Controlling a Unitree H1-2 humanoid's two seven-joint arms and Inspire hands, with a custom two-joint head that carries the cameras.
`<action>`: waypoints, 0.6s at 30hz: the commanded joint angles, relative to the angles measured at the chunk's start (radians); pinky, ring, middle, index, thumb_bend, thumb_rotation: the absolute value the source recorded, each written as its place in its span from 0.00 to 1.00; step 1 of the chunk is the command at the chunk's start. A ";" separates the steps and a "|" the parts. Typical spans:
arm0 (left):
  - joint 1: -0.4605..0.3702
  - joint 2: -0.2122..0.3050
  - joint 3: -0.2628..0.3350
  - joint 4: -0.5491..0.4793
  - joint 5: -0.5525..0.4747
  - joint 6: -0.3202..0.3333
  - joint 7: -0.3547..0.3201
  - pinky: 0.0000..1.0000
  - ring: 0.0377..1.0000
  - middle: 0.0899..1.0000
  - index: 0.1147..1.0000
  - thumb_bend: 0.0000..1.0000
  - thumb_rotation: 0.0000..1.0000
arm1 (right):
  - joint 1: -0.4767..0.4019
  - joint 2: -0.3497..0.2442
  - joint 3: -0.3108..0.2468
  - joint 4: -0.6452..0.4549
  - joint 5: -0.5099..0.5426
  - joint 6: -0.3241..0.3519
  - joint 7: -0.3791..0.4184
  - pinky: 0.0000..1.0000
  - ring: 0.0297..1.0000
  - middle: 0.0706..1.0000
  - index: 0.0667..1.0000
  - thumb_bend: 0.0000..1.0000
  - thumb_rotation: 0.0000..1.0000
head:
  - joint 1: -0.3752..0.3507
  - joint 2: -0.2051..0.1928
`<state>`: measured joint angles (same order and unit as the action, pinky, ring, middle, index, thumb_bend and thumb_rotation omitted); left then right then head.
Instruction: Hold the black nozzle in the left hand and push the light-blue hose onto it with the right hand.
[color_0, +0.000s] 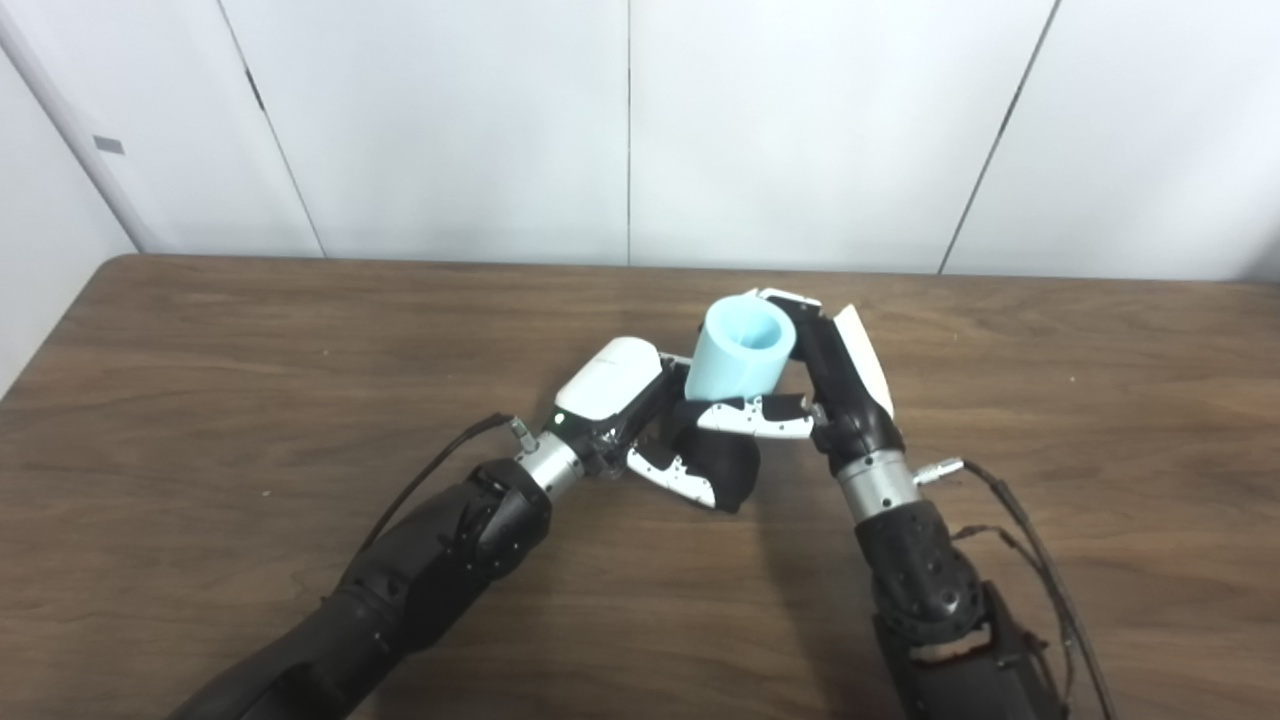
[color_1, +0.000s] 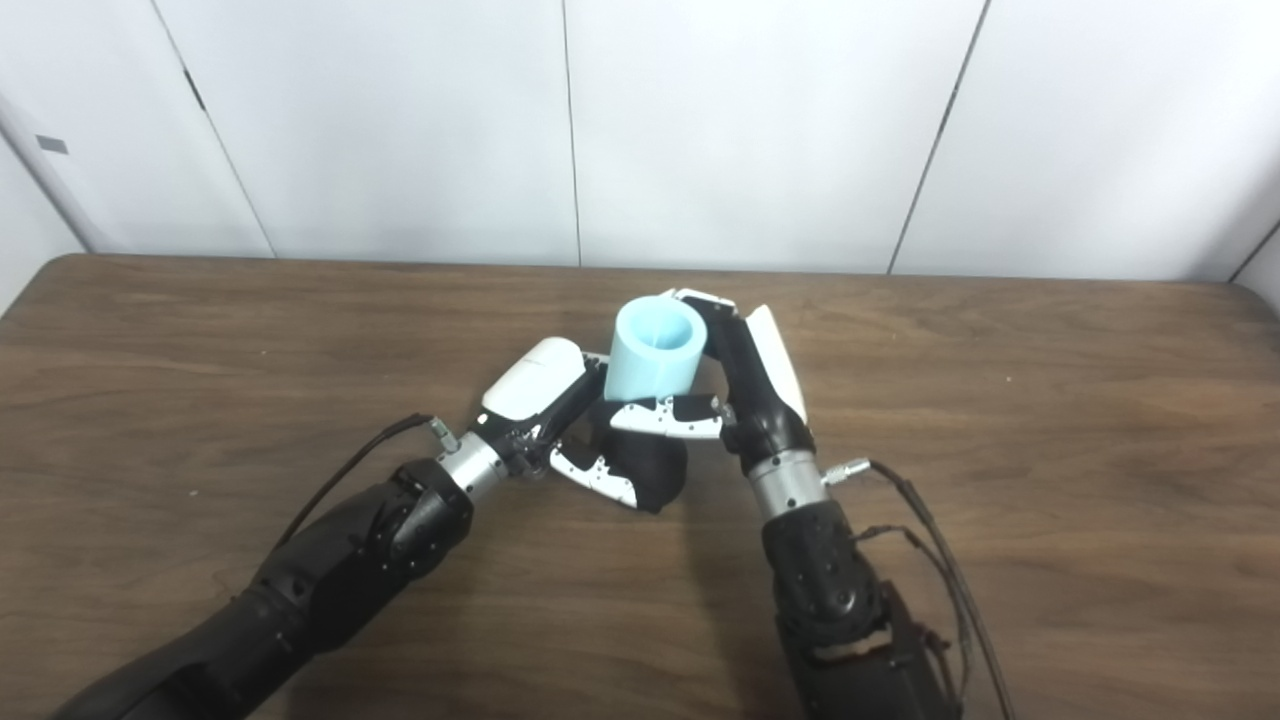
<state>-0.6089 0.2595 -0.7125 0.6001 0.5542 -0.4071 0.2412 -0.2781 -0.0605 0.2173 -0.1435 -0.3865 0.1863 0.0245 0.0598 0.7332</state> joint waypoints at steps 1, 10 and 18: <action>0.120 0.016 -0.083 0.092 0.072 0.050 -0.210 0.51 0.55 0.45 0.41 0.52 0.00 | -0.030 -0.041 0.029 -0.048 -0.075 0.163 0.097 0.44 0.47 0.44 0.44 0.53 0.00 | 0.001 0.002; 0.120 0.009 -0.081 0.098 0.066 0.052 -0.211 0.52 0.57 0.45 0.41 0.52 0.00 | -0.029 -0.052 0.041 -0.045 -0.069 0.156 0.084 0.42 0.46 0.44 0.45 0.53 0.00 | 0.000 0.001; 0.116 0.011 -0.083 0.100 0.072 0.061 -0.215 0.51 0.56 0.44 0.41 0.52 0.00 | -0.019 -0.073 0.020 -0.035 0.002 0.094 0.102 0.62 0.57 0.52 0.61 0.69 0.08 | -0.001 -0.003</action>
<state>-0.6090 0.2591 -0.7122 0.6020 0.5530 -0.4072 0.2411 -0.3037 -0.0930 0.2468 -0.1922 -0.4035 0.3001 0.0864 0.0583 0.7286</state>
